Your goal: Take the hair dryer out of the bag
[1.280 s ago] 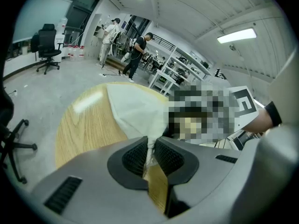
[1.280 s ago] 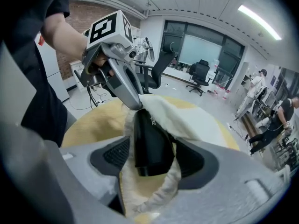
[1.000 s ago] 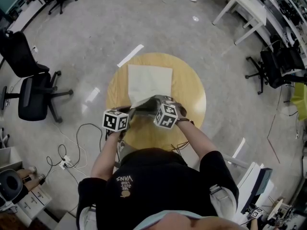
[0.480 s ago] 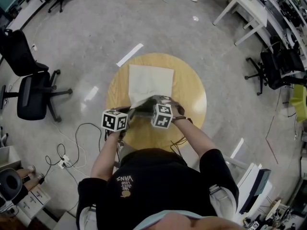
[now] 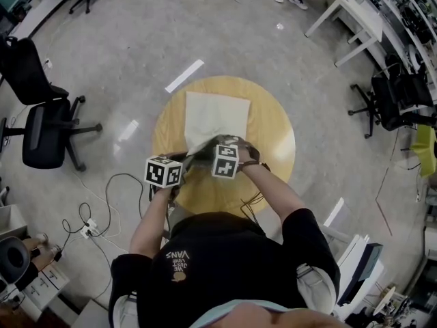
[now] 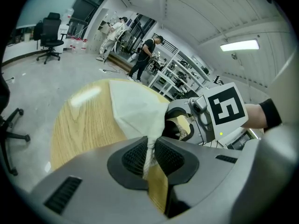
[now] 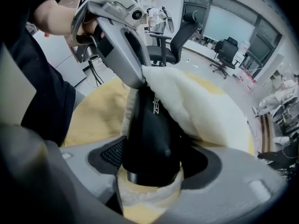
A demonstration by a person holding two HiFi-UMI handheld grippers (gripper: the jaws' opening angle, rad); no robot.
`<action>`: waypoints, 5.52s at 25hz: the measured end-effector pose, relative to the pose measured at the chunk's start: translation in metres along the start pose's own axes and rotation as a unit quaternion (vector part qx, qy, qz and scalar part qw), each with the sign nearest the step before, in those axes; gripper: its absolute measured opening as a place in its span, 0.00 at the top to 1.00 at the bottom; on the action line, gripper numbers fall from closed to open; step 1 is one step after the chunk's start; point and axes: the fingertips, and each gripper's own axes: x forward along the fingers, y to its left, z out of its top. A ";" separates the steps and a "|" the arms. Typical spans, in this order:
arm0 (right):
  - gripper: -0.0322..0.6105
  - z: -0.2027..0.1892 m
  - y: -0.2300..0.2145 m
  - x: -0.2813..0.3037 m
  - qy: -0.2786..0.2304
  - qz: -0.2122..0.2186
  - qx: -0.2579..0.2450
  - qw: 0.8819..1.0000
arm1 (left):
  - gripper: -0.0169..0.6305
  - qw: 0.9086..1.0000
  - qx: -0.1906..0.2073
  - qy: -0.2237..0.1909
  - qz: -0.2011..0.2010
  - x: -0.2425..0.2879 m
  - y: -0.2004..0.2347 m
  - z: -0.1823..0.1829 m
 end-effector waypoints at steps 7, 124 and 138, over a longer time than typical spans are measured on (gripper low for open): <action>0.40 -0.001 -0.002 0.005 0.028 0.026 -0.004 0.999 | 0.89 1.000 -0.006 -0.003 -0.006 0.001 0.001 0.002; 0.40 0.048 0.131 -0.041 -0.048 0.147 0.153 0.976 | 0.90 0.996 0.077 0.050 -0.004 0.006 0.020 0.028; 0.41 0.068 0.167 -0.054 -0.094 0.149 0.195 0.965 | 0.89 0.994 0.085 0.068 -0.006 0.010 0.022 0.026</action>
